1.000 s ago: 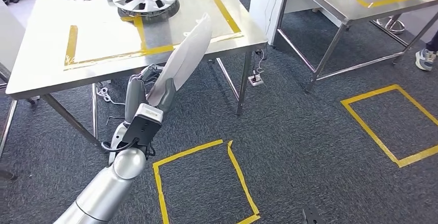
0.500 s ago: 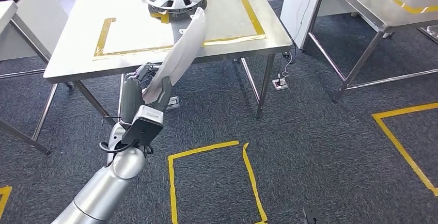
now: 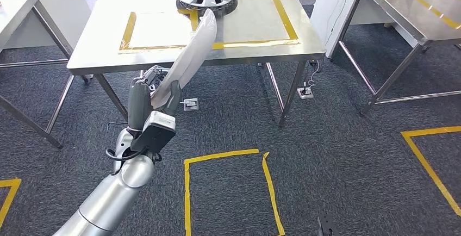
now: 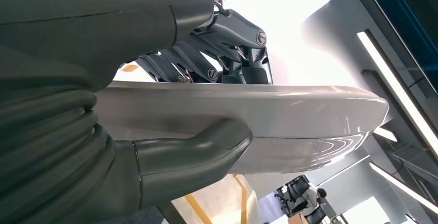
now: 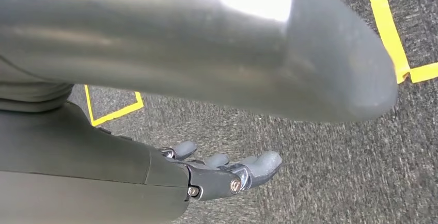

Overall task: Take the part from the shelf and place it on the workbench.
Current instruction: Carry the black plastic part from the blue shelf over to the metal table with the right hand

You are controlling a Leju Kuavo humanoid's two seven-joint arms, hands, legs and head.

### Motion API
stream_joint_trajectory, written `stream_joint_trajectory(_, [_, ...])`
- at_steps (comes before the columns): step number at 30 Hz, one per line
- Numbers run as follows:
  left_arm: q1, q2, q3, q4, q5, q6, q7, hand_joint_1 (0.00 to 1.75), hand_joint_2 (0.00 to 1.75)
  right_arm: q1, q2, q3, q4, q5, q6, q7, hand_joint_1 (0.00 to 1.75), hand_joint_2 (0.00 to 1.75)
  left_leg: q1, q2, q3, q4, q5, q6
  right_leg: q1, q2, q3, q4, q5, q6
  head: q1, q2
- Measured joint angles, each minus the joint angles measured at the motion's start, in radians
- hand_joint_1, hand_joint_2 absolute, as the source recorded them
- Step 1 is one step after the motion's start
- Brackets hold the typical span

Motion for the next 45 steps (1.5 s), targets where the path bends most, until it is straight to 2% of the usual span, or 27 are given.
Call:
stream_joint_trajectory(4, [0.0, 0.0, 0.0, 0.002, 0.0, 0.001, 0.001, 1.75, 1.75, 0.0, 0.0, -0.003, 0.0, 0.0, 0.005, 0.0, 0.0, 0.0, -0.001, 0.0, 0.0, 0.0, 0.0, 0.002, -0.001, 0.0, 0.0, -0.001, 0.001, 0.004, 0.0, 0.0])
stream_joint_trajectory(16, [-0.002, -0.001, 0.0, 0.006, 0.0, 0.001, 0.005, 1.75, 1.75, 0.0, 0.0, -0.005, 0.0, 0.003, 0.005, 0.0, 0.0, 0.0, 0.001, 0.001, 0.0, 0.0, 0.002, 0.001, 0.001, 0.0, -0.001, 0.001, 0.002, 0.004, 0.0, 0.0])
stream_joint_trajectory(21, [-0.004, 0.0, 0.0, 0.006, -0.005, 0.01, 0.007, 1.75, 1.75, -0.002, 0.001, -0.009, 0.0, 0.008, 0.005, -0.002, 0.0, 0.0, -0.005, 0.001, -0.005, 0.005, -0.002, 0.01, -0.005, -0.003, 0.0, -0.002, 0.004, 0.011, 0.0, 0.0])
stream_joint_trajectory(23, [-0.005, 0.0, 0.0, 0.004, -0.005, 0.011, 0.007, 1.75, 1.75, -0.003, 0.001, -0.01, 0.0, 0.009, 0.005, -0.002, 0.0, 0.0, -0.002, -0.003, 0.0, -0.005, 0.003, 0.017, -0.005, -0.003, 0.003, -0.002, 0.003, 0.016, 0.0, 0.0])
stream_joint_trajectory(25, [-0.009, -0.002, 0.0, 0.003, -0.006, 0.011, 0.007, 1.75, 1.75, -0.004, 0.002, -0.011, 0.0, 0.009, 0.004, -0.003, 0.0, 0.0, 0.006, -0.008, 0.009, -0.021, 0.012, 0.025, -0.008, 0.026, -0.01, 0.032, -0.023, 0.022, 0.002, 0.0])
stream_joint_trajectory(27, [-0.013, -0.007, 0.0, 0.004, -0.006, 0.012, 0.007, 1.75, 1.75, -0.002, 0.003, -0.012, 0.0, 0.008, 0.003, -0.002, 0.0, 0.0, 0.011, -0.015, 0.01, -0.027, 0.017, 0.03, -0.013, 0.065, -0.064, 0.142, -0.081, 0.028, 0.006, 0.0])
stream_joint_trajectory(28, [-0.013, -0.009, -0.001, 0.005, -0.006, 0.012, 0.006, 1.75, 1.75, 0.0, 0.003, -0.013, 0.0, 0.008, 0.003, -0.002, 0.0, 0.0, 0.011, -0.019, 0.008, -0.026, 0.017, 0.031, -0.015, 0.072, -0.096, 0.206, -0.107, 0.031, 0.008, 0.0])
stream_joint_trajectory(29, [-0.013, -0.01, -0.001, 0.007, -0.007, 0.012, 0.006, 1.75, 1.75, 0.001, 0.003, -0.013, 0.0, 0.008, 0.002, -0.002, 0.0, 0.0, 0.012, -0.024, 0.007, -0.025, 0.017, 0.029, -0.018, 0.075, -0.12, 0.25, -0.117, 0.035, 0.008, 0.0])
stream_joint_trajectory(30, [-0.012, -0.011, -0.001, 0.009, -0.007, 0.012, 0.006, 1.75, 1.75, 0.002, 0.003, -0.014, 0.0, 0.009, 0.002, -0.002, 0.0, 0.0, 0.014, -0.028, 0.007, -0.022, 0.015, 0.026, -0.021, 0.076, -0.127, 0.259, -0.108, 0.039, 0.008, 0.0])
stream_joint_trajectory(31, [-0.012, -0.011, -0.001, 0.01, -0.007, 0.013, 0.006, 1.75, 1.75, 0.002, 0.003, -0.014, 0.0, 0.009, 0.001, -0.002, 0.0, 0.0, 0.018, -0.032, 0.006, -0.018, 0.013, 0.021, -0.026, 0.075, -0.114, 0.23, -0.082, 0.044, 0.008, 0.0])
stream_joint_trajectory(32, [-0.012, -0.011, -0.001, 0.011, -0.007, 0.014, 0.006, 1.75, 1.75, 0.002, 0.003, -0.014, 0.0, 0.009, 0.001, -0.002, 0.0, 0.0, 0.022, -0.036, 0.006, -0.011, 0.008, 0.014, -0.031, 0.075, -0.085, 0.168, -0.046, 0.049, 0.008, 0.0])
stream_joint_trajectory(33, [-0.013, -0.012, -0.001, 0.011, -0.007, 0.016, 0.006, 1.75, 1.75, 0.001, 0.005, -0.014, 0.0, 0.009, 0.002, -0.002, 0.0, 0.0, 0.025, -0.039, 0.003, -0.002, 0.002, 0.004, -0.034, 0.078, -0.055, 0.107, -0.024, 0.055, 0.01, 0.0])
stream_joint_trajectory(35, [-0.014, -0.013, -0.001, 0.011, -0.008, 0.018, 0.004, 1.75, 1.75, 0.0, 0.007, -0.015, 0.0, 0.01, 0.001, -0.003, 0.0, 0.0, 0.026, -0.045, -0.002, 0.012, -0.008, -0.015, -0.036, 0.086, -0.02, 0.032, -0.005, 0.049, 0.013, 0.0])
stream_joint_trajectory(39, [-0.015, -0.013, -0.001, 0.011, -0.009, 0.02, 0.0, 1.75, 1.75, -0.001, 0.009, -0.019, 0.0, 0.011, 0.0, -0.003, 0.0, 0.0, 0.028, -0.045, -0.005, 0.016, -0.015, -0.039, -0.03, 0.086, -0.018, 0.028, -0.011, 0.01, 0.014, 0.0])
stream_joint_trajectory(41, [-0.016, -0.012, 0.0, 0.011, -0.01, 0.021, 0.0, 1.75, 1.75, -0.001, 0.009, -0.02, 0.0, 0.011, 0.0, -0.003, 0.0, 0.0, 0.029, -0.037, -0.042, 0.09, -0.054, -0.044, -0.029, 0.085, -0.015, 0.026, -0.012, -0.004, 0.01, 0.0])
stream_joint_trajectory(43, [-0.016, -0.011, 0.0, 0.011, -0.01, 0.021, -0.001, 1.75, 1.75, 0.0, 0.009, -0.02, 0.0, 0.011, 0.0, -0.003, 0.0, 0.0, 0.028, -0.033, -0.114, 0.226, -0.109, -0.043, -0.024, 0.083, -0.013, 0.026, -0.016, -0.012, 0.008, 0.0])
stream_joint_trajectory(44, [-0.014, -0.01, 0.0, 0.012, -0.01, 0.021, -0.001, 1.75, 1.75, 0.0, 0.009, -0.02, 0.0, 0.012, 0.0, -0.003, 0.0, 0.0, 0.027, -0.033, -0.145, 0.279, -0.121, -0.041, -0.021, 0.083, -0.011, 0.027, -0.019, -0.015, 0.008, 0.0])
stream_joint_trajectory(45, [-0.013, -0.009, 0.0, 0.013, -0.01, 0.021, -0.001, 1.75, 1.75, 0.0, 0.009, -0.02, 0.0, 0.012, 0.0, -0.003, 0.0, 0.0, 0.025, -0.033, -0.161, 0.3, -0.115, -0.037, -0.017, 0.082, -0.008, 0.027, -0.021, -0.017, 0.008, 0.0])
